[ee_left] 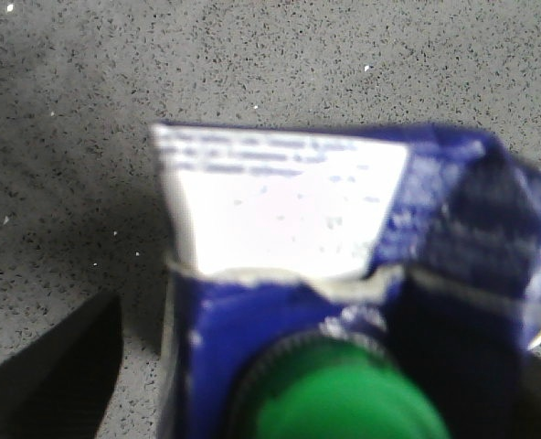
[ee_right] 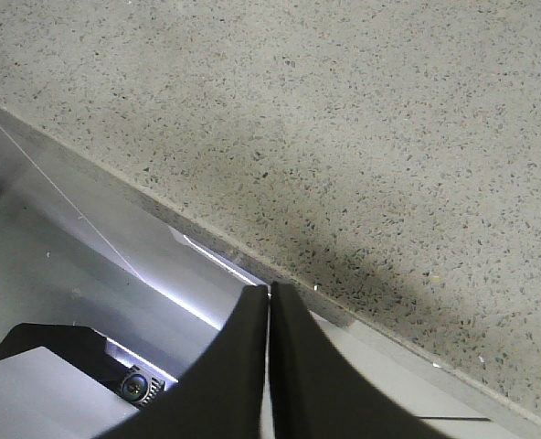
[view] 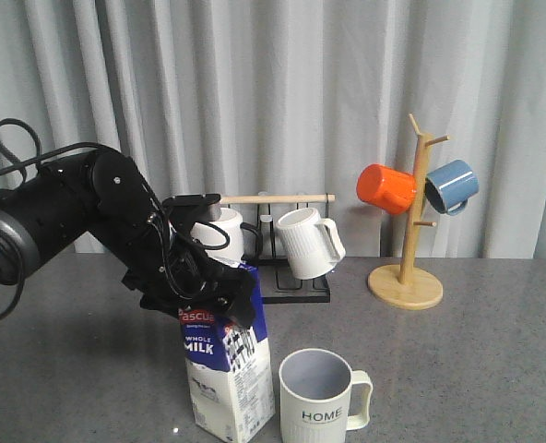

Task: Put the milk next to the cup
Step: 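Open the left gripper and raise it away from the carton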

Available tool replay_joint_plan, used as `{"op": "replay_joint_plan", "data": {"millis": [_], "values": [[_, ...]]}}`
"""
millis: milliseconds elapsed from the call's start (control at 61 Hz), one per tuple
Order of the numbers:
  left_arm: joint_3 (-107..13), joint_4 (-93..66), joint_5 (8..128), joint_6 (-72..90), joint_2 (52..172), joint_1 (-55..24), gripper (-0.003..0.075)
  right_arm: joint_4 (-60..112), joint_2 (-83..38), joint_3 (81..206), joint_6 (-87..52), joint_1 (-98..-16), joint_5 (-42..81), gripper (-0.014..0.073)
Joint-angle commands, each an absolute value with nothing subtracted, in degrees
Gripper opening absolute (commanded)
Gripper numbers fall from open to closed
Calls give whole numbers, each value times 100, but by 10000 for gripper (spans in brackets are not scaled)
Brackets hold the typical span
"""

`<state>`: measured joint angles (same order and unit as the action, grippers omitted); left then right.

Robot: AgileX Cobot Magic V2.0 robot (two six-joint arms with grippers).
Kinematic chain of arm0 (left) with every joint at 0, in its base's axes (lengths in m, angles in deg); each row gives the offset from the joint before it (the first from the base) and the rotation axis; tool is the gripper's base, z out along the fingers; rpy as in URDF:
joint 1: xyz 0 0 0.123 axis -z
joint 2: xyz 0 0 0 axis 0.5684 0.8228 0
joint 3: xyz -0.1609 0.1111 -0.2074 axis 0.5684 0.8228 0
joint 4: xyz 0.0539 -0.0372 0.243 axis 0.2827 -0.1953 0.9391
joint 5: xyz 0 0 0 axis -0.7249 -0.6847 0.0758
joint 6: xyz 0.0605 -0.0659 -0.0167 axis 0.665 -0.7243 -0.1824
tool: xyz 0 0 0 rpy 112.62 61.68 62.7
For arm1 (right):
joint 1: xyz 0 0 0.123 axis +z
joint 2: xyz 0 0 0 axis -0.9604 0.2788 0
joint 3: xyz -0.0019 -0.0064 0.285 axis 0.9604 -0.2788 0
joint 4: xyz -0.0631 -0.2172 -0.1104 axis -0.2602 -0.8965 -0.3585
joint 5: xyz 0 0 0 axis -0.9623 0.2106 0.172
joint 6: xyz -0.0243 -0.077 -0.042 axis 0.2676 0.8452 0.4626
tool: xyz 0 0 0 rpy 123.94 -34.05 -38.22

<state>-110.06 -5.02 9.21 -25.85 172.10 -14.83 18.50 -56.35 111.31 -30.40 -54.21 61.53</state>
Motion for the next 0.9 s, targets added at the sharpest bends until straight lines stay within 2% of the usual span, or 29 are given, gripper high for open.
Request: {"op": "replay_joint_plan", "data": {"millis": [0,640,771,886], "values": [[-11168,-671,934,-2636,16755,-1462,614,1845,-5595,11277,-3039,-5429,5859,-5],[-11186,-671,934,-2743,15601,-1462,601,1837,-5595,11277,-3063,-5429,5838,-5],[-11186,-671,934,-2861,15071,-1462,569,1769,-5595,11277,-3118,-5429,5591,-5],[-11186,-666,934,-2882,14505,-1462,497,1539,-5595,11277,-3521,-5429,5103,-5]]}}
